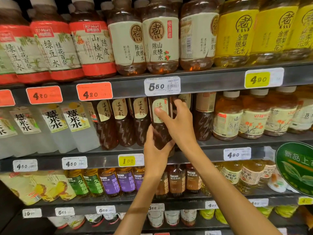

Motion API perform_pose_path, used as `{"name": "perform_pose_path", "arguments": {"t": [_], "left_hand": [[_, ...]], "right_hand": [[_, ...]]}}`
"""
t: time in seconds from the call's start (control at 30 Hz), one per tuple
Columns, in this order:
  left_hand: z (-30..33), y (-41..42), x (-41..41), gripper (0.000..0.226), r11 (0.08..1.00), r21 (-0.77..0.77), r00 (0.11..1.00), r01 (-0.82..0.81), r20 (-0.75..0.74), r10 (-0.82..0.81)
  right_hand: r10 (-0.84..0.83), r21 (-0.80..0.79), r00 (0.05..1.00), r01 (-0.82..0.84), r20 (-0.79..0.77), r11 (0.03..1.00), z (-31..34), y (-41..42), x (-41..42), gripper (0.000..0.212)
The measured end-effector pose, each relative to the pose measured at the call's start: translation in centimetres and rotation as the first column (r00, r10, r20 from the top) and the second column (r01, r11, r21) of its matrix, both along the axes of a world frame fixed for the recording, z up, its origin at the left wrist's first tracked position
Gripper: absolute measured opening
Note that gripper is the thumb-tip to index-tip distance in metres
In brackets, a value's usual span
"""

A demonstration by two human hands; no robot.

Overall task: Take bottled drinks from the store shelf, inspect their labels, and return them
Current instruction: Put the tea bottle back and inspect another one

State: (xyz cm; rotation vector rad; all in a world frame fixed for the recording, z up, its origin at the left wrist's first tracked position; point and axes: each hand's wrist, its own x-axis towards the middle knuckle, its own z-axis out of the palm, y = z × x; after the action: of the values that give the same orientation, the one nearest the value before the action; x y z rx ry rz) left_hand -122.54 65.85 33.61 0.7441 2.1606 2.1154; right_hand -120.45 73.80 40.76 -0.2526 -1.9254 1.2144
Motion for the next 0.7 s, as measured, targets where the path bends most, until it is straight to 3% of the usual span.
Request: {"name": "perform_pose_path", "arguments": {"t": [0.3,0.43,0.57,0.7], "left_hand": [[-0.5,0.9,-0.3,0.08,0.957,-0.162,0.947,-0.239,-0.258,0.193],[-0.3,1.6,-0.9,0.079,0.92,-0.201,0.918,-0.335,-0.289,0.271],[-0.6,2.0,-0.6,0.083,0.885,-0.18,0.874,-0.43,-0.329,0.358],[-1.1,2.1,-0.2,0.08,0.818,-0.256,0.812,-0.515,-0.451,0.37]], "right_hand": [[-0.025,0.003,0.997,0.025,-0.069,1.0,-1.0,0.2,0.3,0.034],[-0.089,0.121,0.995,0.093,-0.036,0.988,-0.9,0.6,0.1,0.037],[-0.146,0.227,0.988,0.151,-0.042,0.962,-1.6,0.4,0.1,0.048],[-0.14,0.214,0.989,0.147,-0.049,0.966,-2.2,0.3,-0.1,0.059]]}}
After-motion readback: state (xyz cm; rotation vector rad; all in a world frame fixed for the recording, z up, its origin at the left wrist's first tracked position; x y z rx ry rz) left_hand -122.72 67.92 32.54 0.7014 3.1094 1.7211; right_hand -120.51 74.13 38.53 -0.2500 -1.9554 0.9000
